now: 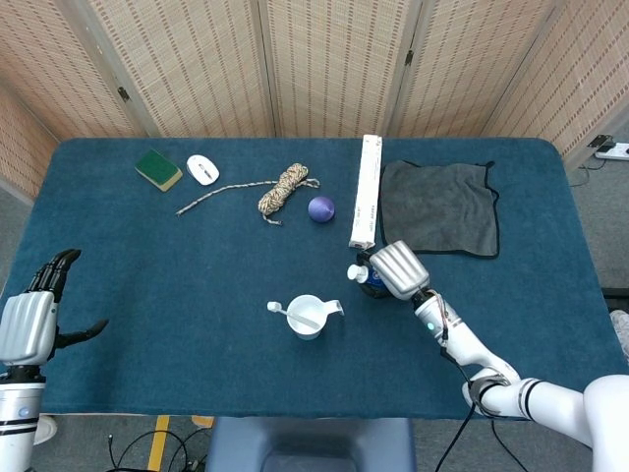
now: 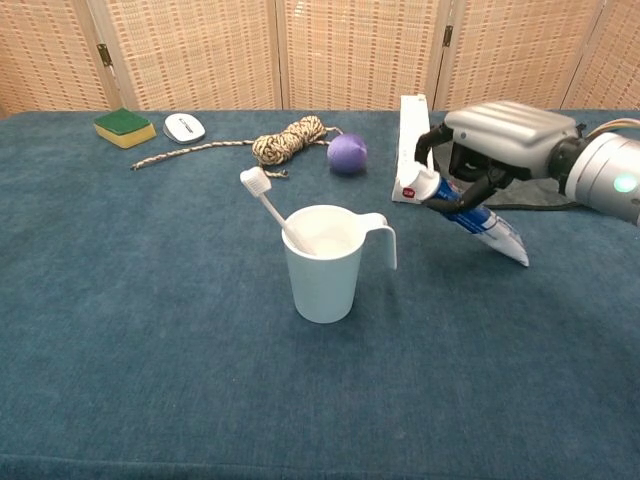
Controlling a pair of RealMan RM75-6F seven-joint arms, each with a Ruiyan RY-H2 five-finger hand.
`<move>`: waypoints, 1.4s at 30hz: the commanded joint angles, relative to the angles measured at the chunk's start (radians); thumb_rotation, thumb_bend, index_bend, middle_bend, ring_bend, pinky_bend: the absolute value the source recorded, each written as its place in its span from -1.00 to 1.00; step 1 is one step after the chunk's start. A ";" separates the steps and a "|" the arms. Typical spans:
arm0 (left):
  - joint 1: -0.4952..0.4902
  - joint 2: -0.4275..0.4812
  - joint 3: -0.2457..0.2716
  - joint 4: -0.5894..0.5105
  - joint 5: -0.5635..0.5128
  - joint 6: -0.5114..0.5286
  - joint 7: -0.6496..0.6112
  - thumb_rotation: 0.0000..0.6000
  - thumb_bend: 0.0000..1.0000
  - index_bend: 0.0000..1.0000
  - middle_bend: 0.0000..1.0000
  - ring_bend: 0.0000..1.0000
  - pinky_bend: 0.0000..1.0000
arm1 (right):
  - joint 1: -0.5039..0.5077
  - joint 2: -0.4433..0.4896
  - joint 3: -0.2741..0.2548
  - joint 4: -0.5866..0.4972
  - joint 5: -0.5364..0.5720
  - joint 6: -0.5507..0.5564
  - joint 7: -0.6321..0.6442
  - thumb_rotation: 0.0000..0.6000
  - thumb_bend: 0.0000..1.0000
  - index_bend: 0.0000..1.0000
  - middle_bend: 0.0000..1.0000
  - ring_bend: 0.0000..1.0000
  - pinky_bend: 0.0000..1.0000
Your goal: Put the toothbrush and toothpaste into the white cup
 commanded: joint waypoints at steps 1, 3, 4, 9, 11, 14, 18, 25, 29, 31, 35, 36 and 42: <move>0.000 0.001 0.000 -0.002 0.002 0.001 0.002 1.00 -0.76 -0.77 -0.70 -0.62 -0.12 | -0.019 0.020 0.017 -0.039 -0.069 0.094 0.093 1.00 -0.22 0.33 0.95 1.00 0.97; 0.001 0.002 0.000 -0.005 0.004 0.004 0.002 1.00 -0.76 -0.77 -0.70 -0.62 -0.12 | -0.022 0.017 0.027 -0.041 -0.094 0.138 0.132 1.00 -0.22 0.33 0.94 1.00 0.97; 0.002 0.003 -0.001 -0.005 0.004 0.005 0.002 1.00 -0.76 -0.77 -0.70 -0.62 -0.12 | -0.023 0.015 0.030 -0.040 -0.102 0.154 0.148 1.00 -0.21 0.33 0.94 1.00 0.97; 0.007 0.005 0.002 -0.005 0.003 0.009 -0.001 1.00 -0.76 -0.77 -0.70 -0.62 -0.12 | -0.029 -0.009 0.032 -0.014 -0.126 0.197 0.222 1.00 -0.22 0.33 0.91 1.00 0.97; 0.009 0.005 0.002 -0.004 0.003 0.010 -0.003 1.00 -0.76 -0.77 -0.70 -0.62 -0.11 | -0.035 -0.016 0.024 0.001 -0.131 0.204 0.237 1.00 -0.22 0.33 0.87 1.00 0.97; 0.011 0.005 0.004 0.000 0.002 0.011 -0.007 1.00 -0.76 -0.77 -0.70 -0.62 -0.11 | -0.049 -0.026 0.012 0.028 -0.127 0.206 0.264 1.00 -0.22 0.33 0.85 1.00 0.97; 0.010 0.004 0.005 0.004 0.003 0.007 -0.009 1.00 -0.76 -0.77 -0.70 -0.62 -0.12 | -0.067 -0.030 -0.003 0.058 -0.124 0.210 0.294 1.00 -0.22 0.33 0.85 1.00 0.97; 0.007 -0.002 0.006 0.012 0.005 0.001 -0.012 1.00 -0.76 -0.77 -0.70 -0.62 -0.11 | -0.111 -0.010 -0.027 0.084 -0.115 0.221 0.315 1.00 -0.22 0.33 0.85 1.00 0.97; 0.003 -0.003 0.006 0.015 0.007 -0.006 -0.011 1.00 -0.76 -0.77 -0.70 -0.62 -0.11 | -0.136 0.016 -0.047 0.082 -0.113 0.218 0.308 1.00 -0.22 0.26 0.82 1.00 0.97; 0.001 -0.004 0.005 0.018 0.005 -0.007 -0.012 1.00 -0.76 -0.77 -0.70 -0.62 -0.12 | -0.149 0.037 -0.060 0.071 -0.115 0.215 0.300 1.00 -0.22 0.11 0.80 1.00 0.97; -0.003 -0.009 0.001 0.027 -0.002 -0.015 -0.018 1.00 -0.76 -0.77 -0.70 -0.62 -0.12 | -0.168 0.102 -0.082 0.014 -0.080 0.151 0.273 1.00 -0.31 -0.56 0.68 1.00 0.97; -0.005 -0.010 0.001 0.029 -0.001 -0.017 -0.021 1.00 -0.76 -0.77 -0.70 -0.62 -0.12 | -0.174 0.120 -0.083 -0.009 -0.064 0.135 0.263 1.00 -0.32 -0.66 0.65 1.00 0.97; -0.009 -0.013 0.004 0.038 0.014 -0.022 -0.035 1.00 -0.76 -0.77 -0.70 -0.62 -0.12 | -0.199 0.185 -0.080 -0.087 -0.004 0.088 0.227 1.00 -0.65 -0.95 0.60 1.00 0.97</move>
